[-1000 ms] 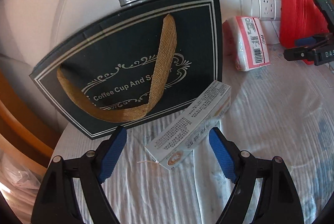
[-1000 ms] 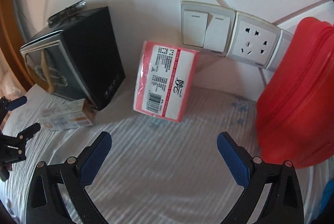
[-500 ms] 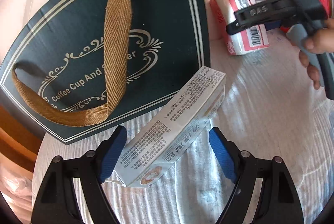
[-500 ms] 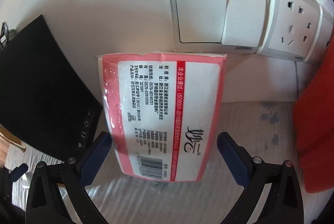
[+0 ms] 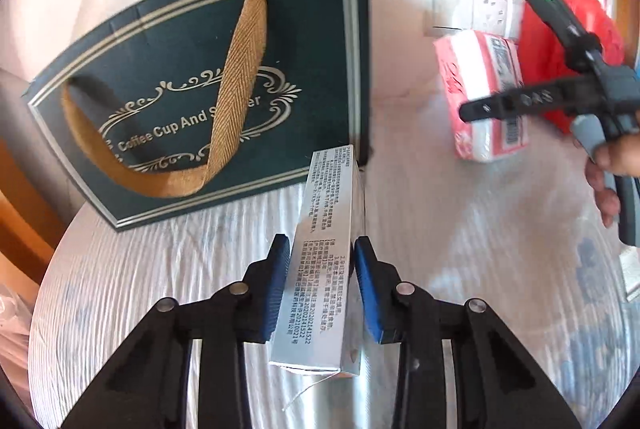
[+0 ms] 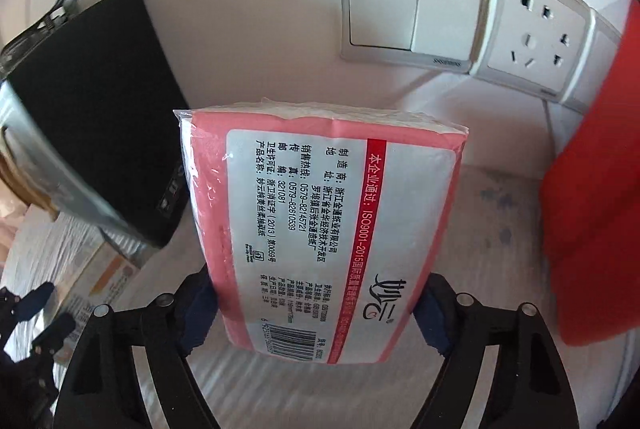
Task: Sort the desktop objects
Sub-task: 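Grasp the long white medicine box with the left tool while the right tool grasps a pink-white tissue pack, then carry the white medicine box and tissue pack toward the blue bin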
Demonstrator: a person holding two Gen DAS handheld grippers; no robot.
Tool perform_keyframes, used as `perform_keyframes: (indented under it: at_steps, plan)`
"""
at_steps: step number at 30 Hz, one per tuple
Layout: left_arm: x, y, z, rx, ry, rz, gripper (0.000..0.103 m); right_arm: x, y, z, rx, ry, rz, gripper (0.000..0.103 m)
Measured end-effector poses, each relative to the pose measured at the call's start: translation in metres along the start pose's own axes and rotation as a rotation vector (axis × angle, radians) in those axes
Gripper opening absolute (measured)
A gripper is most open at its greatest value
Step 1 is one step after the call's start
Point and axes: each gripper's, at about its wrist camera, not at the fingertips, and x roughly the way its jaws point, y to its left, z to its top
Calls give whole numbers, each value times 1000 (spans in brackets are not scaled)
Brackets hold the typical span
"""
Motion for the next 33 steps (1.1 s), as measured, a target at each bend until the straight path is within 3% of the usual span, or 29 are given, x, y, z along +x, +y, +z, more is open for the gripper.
perform_keyframes:
  at_steps: [10,14,23,33]
  plan:
    - [-86,-20,-42,-74,29,-11,32,-117,-16,-126,-1,57,133,83]
    - [-126,-34,-64,-113,46,-18,32,-169,-13,-176,-11,87,131,82]
    - [-229,-84,-88,-123,55,11,32,-274,0,-238,-50,124,125,83]
    - [-325,-134,-83,-139,33,67,32,-371,8,-273,-151,91,156,83]
